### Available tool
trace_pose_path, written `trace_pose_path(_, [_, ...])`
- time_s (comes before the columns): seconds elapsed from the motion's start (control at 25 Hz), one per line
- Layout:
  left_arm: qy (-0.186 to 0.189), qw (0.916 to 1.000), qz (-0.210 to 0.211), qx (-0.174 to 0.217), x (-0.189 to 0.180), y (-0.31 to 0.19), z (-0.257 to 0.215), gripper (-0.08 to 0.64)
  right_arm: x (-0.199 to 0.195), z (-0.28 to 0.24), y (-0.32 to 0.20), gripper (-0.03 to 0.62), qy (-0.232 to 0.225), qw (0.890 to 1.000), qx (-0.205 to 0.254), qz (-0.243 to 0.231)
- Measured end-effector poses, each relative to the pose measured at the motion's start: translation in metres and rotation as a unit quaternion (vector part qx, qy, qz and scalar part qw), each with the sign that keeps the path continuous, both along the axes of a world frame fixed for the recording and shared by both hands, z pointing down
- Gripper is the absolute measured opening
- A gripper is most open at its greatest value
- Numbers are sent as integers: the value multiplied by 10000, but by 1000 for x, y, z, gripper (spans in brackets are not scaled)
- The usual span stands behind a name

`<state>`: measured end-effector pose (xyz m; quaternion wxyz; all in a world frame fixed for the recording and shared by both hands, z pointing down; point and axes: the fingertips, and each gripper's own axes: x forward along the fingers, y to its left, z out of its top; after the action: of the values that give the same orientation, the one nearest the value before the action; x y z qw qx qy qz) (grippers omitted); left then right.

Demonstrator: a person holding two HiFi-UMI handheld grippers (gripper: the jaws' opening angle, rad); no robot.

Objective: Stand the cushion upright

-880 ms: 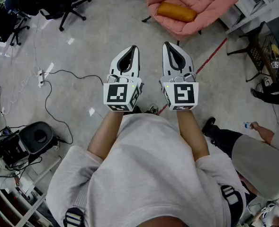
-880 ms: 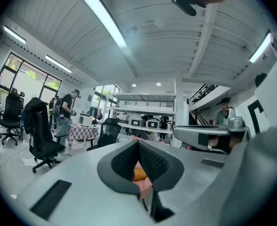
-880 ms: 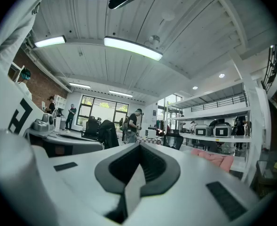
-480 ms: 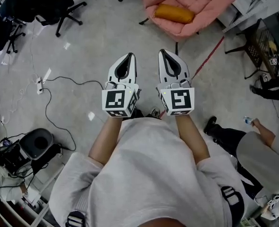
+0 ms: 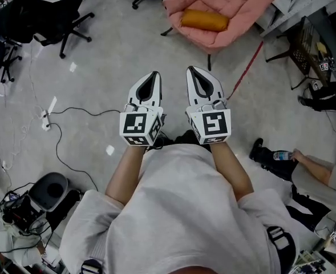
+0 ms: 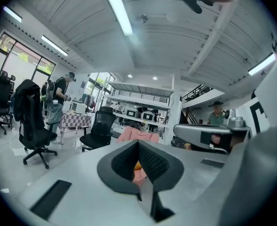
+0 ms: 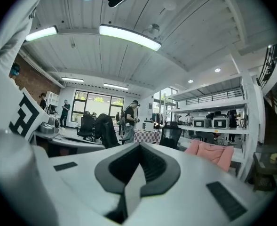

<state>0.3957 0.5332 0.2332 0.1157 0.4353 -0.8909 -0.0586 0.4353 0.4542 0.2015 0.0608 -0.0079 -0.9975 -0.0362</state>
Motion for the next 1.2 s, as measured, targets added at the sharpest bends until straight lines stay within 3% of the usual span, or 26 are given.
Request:
trace_pose_path(0.44, [257,9988,417,-82,-41,-24,26,12,-52,24,-11,6,184,9997,-150,28])
trace_pose_path(0.92, [450,9974,241,-518,-185,-81,39,12,-198,51,-80,6,514,9976,-360,-279])
trace_pose_path(1.2, [569,9936,547,-814,-248,-138,61,12,-264,72,-135,6,679,9963,-485,-193])
